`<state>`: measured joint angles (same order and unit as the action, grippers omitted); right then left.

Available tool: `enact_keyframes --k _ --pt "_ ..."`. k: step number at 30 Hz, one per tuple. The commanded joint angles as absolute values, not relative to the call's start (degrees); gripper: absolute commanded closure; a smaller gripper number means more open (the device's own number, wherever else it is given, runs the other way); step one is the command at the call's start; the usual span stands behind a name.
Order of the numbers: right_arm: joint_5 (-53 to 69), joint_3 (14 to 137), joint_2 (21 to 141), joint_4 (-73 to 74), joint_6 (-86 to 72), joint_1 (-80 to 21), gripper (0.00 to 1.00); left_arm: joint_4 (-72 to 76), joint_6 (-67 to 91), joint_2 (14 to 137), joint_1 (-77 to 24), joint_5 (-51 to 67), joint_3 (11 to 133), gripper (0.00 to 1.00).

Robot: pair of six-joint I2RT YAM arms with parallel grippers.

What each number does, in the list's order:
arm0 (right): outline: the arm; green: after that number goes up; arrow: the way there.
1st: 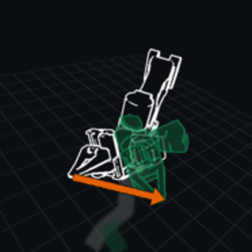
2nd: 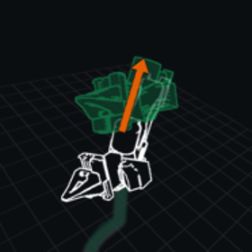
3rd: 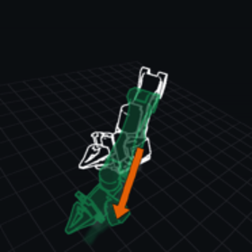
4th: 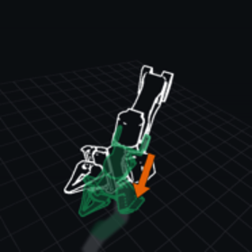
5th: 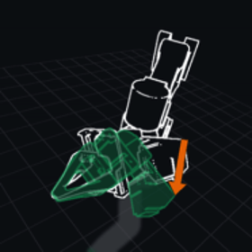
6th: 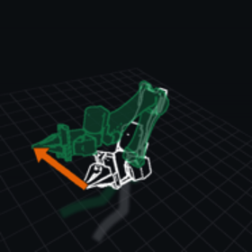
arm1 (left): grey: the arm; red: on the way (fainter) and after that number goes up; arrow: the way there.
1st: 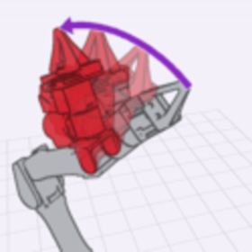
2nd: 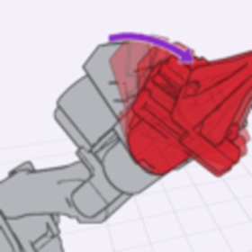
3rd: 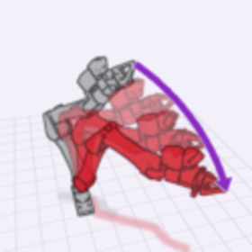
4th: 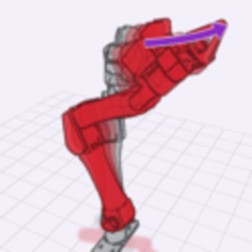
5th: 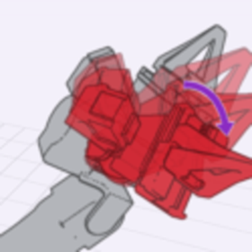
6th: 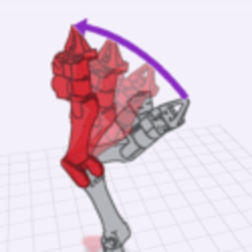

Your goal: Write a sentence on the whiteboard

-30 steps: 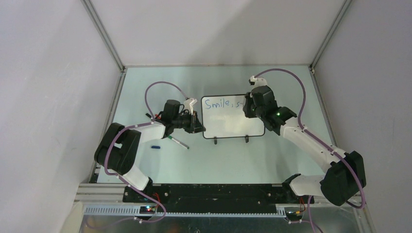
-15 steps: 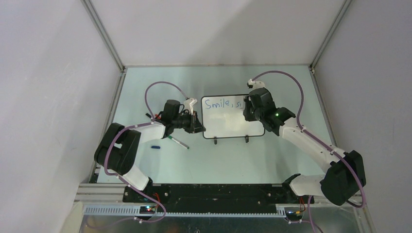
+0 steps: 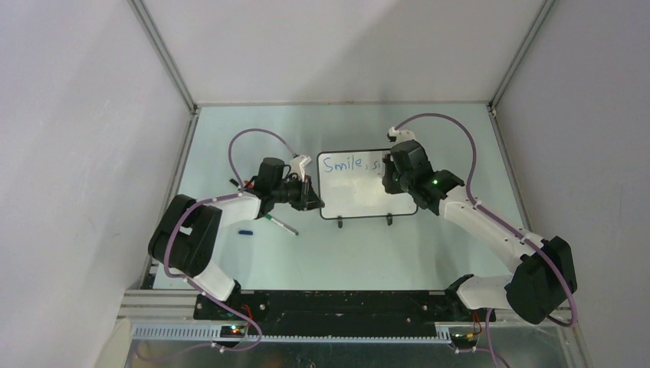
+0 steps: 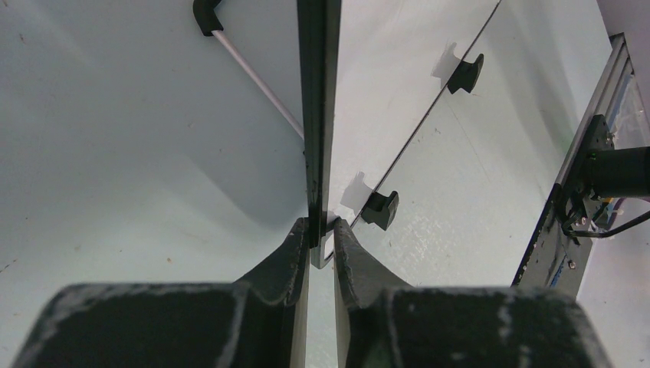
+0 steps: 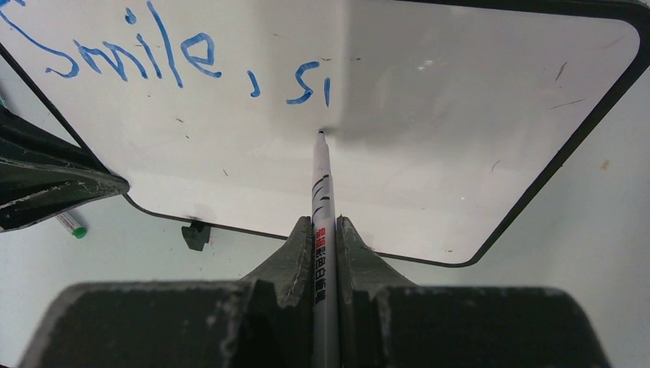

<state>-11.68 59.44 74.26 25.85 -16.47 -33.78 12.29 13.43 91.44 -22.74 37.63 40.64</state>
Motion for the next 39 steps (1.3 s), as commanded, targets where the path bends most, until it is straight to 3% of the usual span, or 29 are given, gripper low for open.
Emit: enact_keyframes --k 1,39 --pt "-13.0 61.4 72.9 24.3 -16.2 -33.3 1.0 11.0 11.7 89.7 -23.0 35.8 42.0 0.84" --pt "-12.9 64.9 76.8 24.3 -16.3 -31.9 1.0 10.7 11.6 89.9 -23.1 35.8 42.2 0.84"
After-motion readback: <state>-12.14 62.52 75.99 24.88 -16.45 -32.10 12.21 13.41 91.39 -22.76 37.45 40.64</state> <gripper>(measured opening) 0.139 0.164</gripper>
